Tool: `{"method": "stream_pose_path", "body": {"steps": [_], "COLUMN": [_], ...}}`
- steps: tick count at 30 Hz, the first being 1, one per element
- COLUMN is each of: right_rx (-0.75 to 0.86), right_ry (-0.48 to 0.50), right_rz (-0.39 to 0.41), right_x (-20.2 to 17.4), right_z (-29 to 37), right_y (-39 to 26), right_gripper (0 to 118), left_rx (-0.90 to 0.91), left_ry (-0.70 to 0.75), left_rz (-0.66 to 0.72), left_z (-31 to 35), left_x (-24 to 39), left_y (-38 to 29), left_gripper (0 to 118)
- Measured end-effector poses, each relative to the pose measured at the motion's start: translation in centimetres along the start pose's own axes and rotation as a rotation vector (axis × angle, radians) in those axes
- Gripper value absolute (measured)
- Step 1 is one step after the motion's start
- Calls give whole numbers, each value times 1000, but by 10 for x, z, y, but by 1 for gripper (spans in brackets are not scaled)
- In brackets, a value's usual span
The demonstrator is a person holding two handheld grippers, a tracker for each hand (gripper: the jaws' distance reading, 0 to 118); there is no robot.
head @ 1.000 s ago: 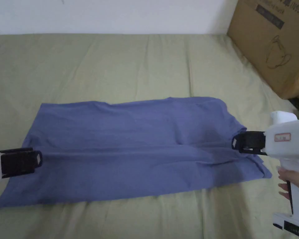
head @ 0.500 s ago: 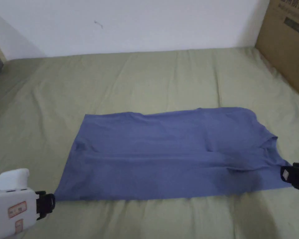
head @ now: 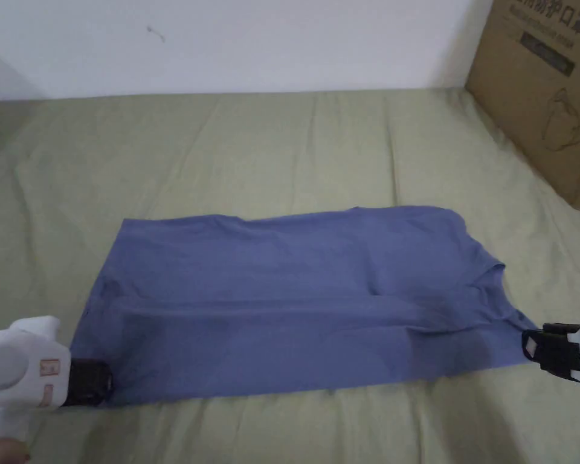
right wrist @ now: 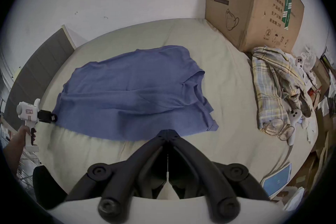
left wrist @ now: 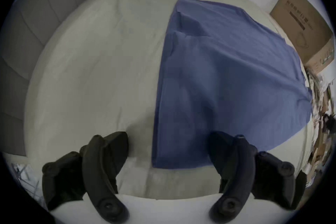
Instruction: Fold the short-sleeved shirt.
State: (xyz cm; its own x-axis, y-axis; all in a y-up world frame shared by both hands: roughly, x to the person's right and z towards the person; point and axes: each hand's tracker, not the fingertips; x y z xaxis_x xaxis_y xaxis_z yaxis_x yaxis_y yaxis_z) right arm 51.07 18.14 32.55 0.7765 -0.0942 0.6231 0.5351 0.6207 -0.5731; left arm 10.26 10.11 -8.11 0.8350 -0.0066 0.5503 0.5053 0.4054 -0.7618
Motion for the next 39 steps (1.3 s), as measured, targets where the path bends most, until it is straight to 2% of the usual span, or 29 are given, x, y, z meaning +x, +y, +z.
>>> {"method": "stream_pose_path", "body": {"steps": [1, 2, 3, 4, 7, 8, 10, 11, 12, 14, 17, 20, 21, 22, 23, 24, 25, 26, 27, 28, 30, 33, 37, 39], "right_rx": [-2, -3, -2, -3, -10, -18, -67, -103, -132, -129, -215, -317, -284, -249, -245, -245, -242, -237, -232, -217, -194, -166, -170, -191], "right_ry": [-6, -6, 1, 7, 9, 22, 44, 16, 2, -13, -66, -92, -93, -126, -126, -84, -25, 24, -21, -38, -23, 16, 22, 44], "right_rz": [-11, -31, -65, -102, -154, -165, -188, -202, -210, -224, -231, -191, -156, -105, -84, -93, -108, -127, -106, -50, -33, -92, -81, -120], "right_x": [5, 11, 18, 25, 44, 50, 63, 66, 70, 74, 80, 88, 85, 78, 76, 76, 76, 71, 65, 61, 60, 70, 78, 84], "right_z": [-3, -7, -11, -16, -34, -42, -62, -71, -82, -95, -117, -140, -135, -127, -123, -118, -114, -109, -103, -96, -81, -53, -15, -1], "right_y": [2, 5, 8, 11, 21, 25, 33, 36, 38, 40, 39, 32, 30, 30, 31, 33, 35, 34, 35, 38, 40, 40, 22, 4], "right_gripper": [1, 1, 0, 0, 1, 6, 81, 106, 109, 109, 109, 108, 105, 96, 81, 54, 21, 7, 7, 7, 7, 7, 7, 7], "left_rx": [19, 27, 43, 68, 110, 129, 134, 134, 117, 117, 108, 89, 86, 82, 80, 83, 84, 86, 91, 97, 107, 120, 131, 112], "left_ry": [-33, -56, -58, -109, -102, -76, -80, -84, -102, -96, -108, -110, -106, -103, -101, -97, -95, -96, -94, -97, -102, -74, -93, -117], "left_rz": [-10, -17, -34, -35, -42, -61, -65, -65, -56, -44, -24, -13, -15, -19, -25, -31, -39, -42, -42, -40, -30, -42, -31, -26], "left_z": [8, 13, 20, 27, 44, 48, 53, 54, 54, 55, 54, 47, 47, 46, 46, 47, 49, 51, 54, 58, 63, 77, 101, 108], "left_x": [4, 7, 11, 13, 11, 9, 10, 9, 8, 5, 4, 7, 9, 10, 11, 12, 11, 12, 12, 11, 5, 0, -12, -17], "left_y": [-1, -2, -2, -2, 4, 6, 7, 8, 9, 8, 6, 3, 1, 1, 1, 1, 2, 2, 3, 3, 6, 7, -6, -23], "left_gripper": [70, 47, 3, 4, 4, 4, 4, 4, 4, 4, 4, 4, 4, 4, 4, 4, 4, 4, 4, 4, 4, 4, 4, 4]}}
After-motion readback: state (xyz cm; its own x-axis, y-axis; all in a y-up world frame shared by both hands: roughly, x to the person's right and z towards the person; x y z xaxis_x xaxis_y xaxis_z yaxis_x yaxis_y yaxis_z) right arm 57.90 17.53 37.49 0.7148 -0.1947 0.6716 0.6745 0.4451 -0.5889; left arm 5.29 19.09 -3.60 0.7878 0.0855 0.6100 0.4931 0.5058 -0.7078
